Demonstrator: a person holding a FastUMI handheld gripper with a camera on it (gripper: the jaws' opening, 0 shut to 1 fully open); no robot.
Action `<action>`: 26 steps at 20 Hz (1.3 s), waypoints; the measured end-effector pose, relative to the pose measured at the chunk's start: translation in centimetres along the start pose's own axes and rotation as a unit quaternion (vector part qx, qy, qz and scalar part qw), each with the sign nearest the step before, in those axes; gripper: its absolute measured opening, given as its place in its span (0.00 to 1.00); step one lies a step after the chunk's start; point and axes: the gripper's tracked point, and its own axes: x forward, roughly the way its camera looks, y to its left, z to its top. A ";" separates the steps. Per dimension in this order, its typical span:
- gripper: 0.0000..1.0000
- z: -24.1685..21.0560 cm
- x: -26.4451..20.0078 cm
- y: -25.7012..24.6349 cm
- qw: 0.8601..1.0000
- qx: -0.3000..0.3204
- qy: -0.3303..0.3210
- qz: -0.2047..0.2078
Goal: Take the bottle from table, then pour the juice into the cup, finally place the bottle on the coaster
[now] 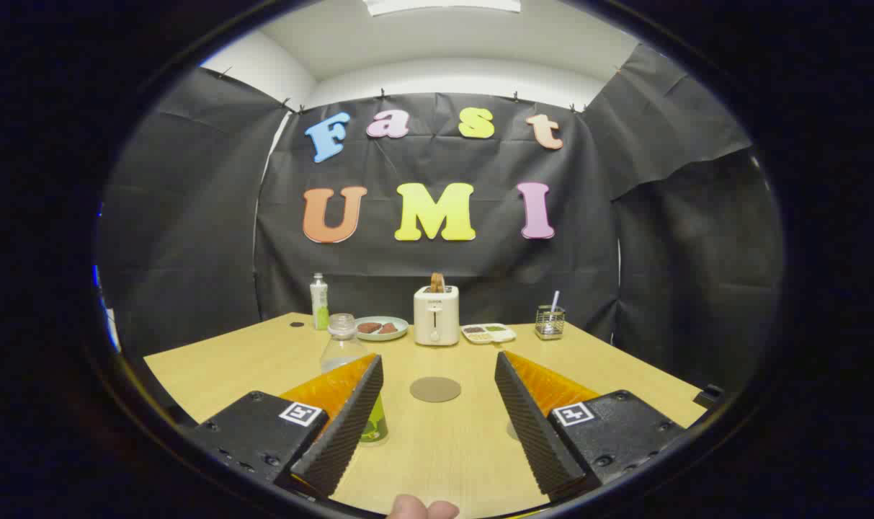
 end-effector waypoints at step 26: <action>1.00 -0.1 -0.4 1.4 1.000 -0.006 -0.001 -0.001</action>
